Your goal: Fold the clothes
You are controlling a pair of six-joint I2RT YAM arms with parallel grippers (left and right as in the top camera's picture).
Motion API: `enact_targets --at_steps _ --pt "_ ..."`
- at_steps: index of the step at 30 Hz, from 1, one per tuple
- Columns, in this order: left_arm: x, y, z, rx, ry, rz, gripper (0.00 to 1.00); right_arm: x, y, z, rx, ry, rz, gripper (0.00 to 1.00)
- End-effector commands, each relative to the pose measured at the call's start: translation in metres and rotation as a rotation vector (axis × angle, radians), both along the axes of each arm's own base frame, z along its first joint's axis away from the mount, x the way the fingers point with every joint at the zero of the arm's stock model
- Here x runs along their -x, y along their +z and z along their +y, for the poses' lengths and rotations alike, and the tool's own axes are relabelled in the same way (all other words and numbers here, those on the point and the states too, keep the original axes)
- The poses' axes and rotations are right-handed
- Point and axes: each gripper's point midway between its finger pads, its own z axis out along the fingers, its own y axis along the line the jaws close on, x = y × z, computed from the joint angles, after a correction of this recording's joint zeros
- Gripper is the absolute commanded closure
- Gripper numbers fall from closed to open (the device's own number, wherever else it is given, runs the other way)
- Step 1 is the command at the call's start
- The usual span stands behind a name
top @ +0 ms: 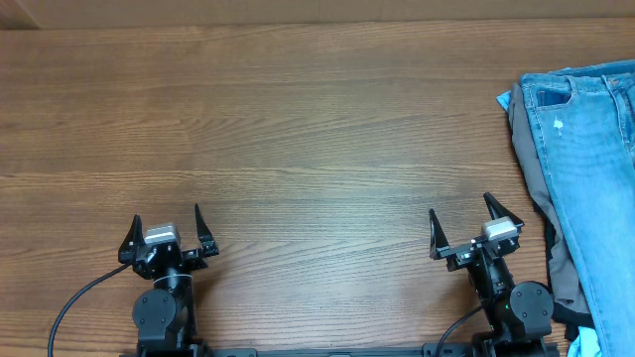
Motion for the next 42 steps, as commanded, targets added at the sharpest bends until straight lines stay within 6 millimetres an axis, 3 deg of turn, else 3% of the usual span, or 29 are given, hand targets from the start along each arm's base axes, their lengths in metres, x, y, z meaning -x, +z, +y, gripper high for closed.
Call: enact_targets --at_steps 1,42 --pt "0.0 0.0004 -0.0016 -0.017 -0.009 -0.003 0.0 -0.0007 -0.0023 -0.0028 -0.004 -0.015 0.0 0.0" --pt "0.0 0.0004 -0.0016 -0.017 -0.009 -0.003 0.0 0.0003 0.0001 0.0024 0.008 0.005 -0.014 0.0"
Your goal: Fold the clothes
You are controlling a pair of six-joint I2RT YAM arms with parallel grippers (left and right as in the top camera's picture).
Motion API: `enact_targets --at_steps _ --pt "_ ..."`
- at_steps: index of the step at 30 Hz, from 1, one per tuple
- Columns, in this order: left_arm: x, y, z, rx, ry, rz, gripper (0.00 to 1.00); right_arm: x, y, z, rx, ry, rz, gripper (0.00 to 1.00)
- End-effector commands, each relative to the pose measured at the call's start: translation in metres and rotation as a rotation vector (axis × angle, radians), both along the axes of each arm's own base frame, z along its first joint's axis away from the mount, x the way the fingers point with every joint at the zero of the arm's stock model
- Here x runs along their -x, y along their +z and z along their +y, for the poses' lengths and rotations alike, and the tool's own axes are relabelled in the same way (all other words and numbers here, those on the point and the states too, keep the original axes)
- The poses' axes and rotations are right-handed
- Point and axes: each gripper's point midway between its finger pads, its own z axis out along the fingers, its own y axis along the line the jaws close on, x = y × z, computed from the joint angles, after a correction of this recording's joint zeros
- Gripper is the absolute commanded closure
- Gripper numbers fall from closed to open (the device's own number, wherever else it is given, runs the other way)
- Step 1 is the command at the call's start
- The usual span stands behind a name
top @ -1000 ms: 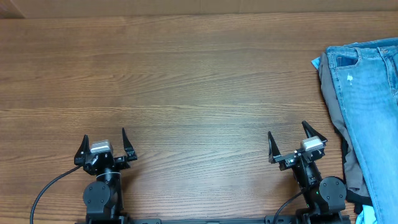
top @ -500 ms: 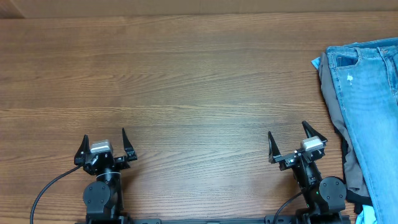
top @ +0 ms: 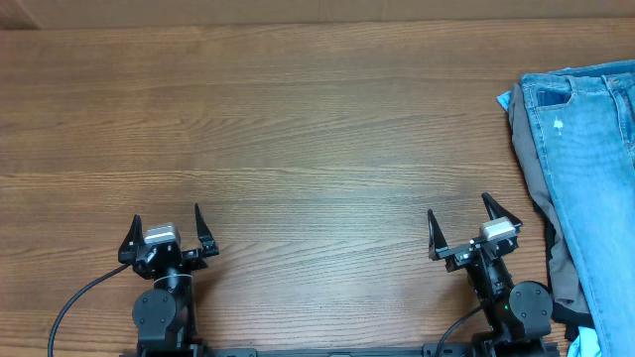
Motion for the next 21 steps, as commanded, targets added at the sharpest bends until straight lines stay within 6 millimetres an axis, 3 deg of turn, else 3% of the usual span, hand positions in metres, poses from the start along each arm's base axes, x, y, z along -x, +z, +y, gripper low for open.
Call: enact_targets --at_steps 1,17,21 --pt "0.0 0.0 -0.002 -0.017 -0.009 -0.003 0.0 0.0 0.003 -0.001 0.026 -0.01 -0.032 0.0" --pt "0.0 0.0 -0.002 -0.017 -0.009 -0.003 0.0 -0.001 0.002 -0.003 0.029 -0.02 -0.029 0.0" --pt "0.0 0.0 -0.002 -0.017 -0.009 -0.003 0.0 -0.001 0.01 -0.006 -0.088 -0.035 -0.028 0.0"
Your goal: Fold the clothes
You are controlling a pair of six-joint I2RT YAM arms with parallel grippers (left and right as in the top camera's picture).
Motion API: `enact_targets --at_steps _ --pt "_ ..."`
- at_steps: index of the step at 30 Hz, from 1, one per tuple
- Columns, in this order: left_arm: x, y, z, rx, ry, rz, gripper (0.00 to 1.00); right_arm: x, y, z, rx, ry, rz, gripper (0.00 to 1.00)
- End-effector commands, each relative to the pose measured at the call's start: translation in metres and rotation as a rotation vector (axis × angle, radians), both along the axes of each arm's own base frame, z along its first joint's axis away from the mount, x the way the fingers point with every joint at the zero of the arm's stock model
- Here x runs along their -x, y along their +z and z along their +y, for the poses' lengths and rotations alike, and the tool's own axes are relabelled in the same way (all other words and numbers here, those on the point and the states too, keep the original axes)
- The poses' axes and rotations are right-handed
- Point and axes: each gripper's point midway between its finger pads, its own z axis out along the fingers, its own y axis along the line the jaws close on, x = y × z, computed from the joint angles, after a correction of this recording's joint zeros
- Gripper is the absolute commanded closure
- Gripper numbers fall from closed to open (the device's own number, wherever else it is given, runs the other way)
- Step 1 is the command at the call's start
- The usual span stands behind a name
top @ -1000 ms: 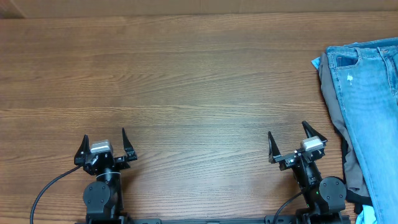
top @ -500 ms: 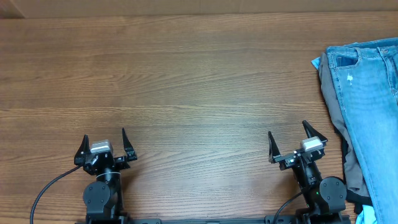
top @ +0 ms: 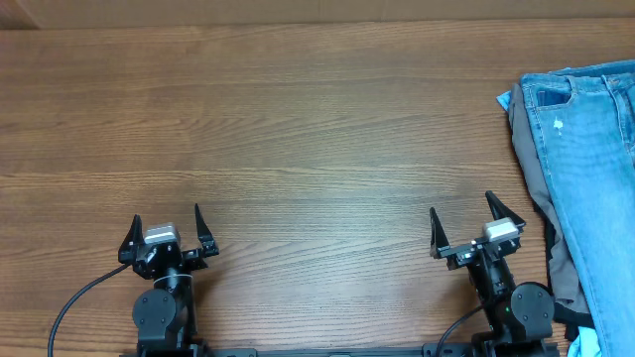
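A pair of light blue jeans (top: 585,169) lies on top of a pile of clothes at the table's right edge, with a grey garment (top: 531,169) showing under its left side. My left gripper (top: 167,226) stands open near the front left, holding nothing. My right gripper (top: 463,220) stands open near the front right, just left of the pile, with nothing between its fingers.
The brown wooden table (top: 298,129) fills the view. A bit of light blue cloth (top: 505,99) sticks out at the pile's upper left. A black cable (top: 79,297) runs from the left arm's base to the front edge.
The right gripper has shifted very slightly to the right. The left gripper and the clothes have not moved.
Both grippers stood open near the front edge at each moment, with the clothes piled at the right. Only tiny shifts of the right gripper show between the frames.
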Motion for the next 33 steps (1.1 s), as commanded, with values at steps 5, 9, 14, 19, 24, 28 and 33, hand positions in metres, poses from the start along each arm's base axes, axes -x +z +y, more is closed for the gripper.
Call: enact_targets --at_steps 5,9,14,19,24,28,33 --pt "0.0 0.0 -0.002 -0.017 -0.009 -0.003 0.0 0.0 0.014 -0.014 -0.204 -0.076 0.016 0.0" --pt "0.0 0.0 -0.002 -0.017 -0.009 -0.003 0.0 0.008 0.054 -0.043 -0.256 -0.23 -0.017 0.0" --pt "0.0 0.0 -0.002 -0.017 -0.008 -0.003 0.0 0.018 0.104 -0.059 -0.275 -0.325 0.049 0.0" --pt "0.0 0.0 -0.002 -0.017 -0.009 -0.003 0.0 0.001 0.179 -0.058 -0.261 -0.346 0.132 0.0" --pt "0.0 0.0 -0.002 -0.017 -0.009 -0.003 0.0 -0.028 0.262 -0.04 -0.245 -0.271 0.21 0.0" --pt "0.0 0.0 -0.002 -0.017 -0.009 -0.003 0.0 -0.044 0.274 -0.032 -0.232 -0.241 0.273 0.0" --pt "0.0 0.0 -0.002 -0.017 -0.009 -0.003 0.0 -0.048 0.24 -0.026 -0.199 -0.228 0.413 0.0"
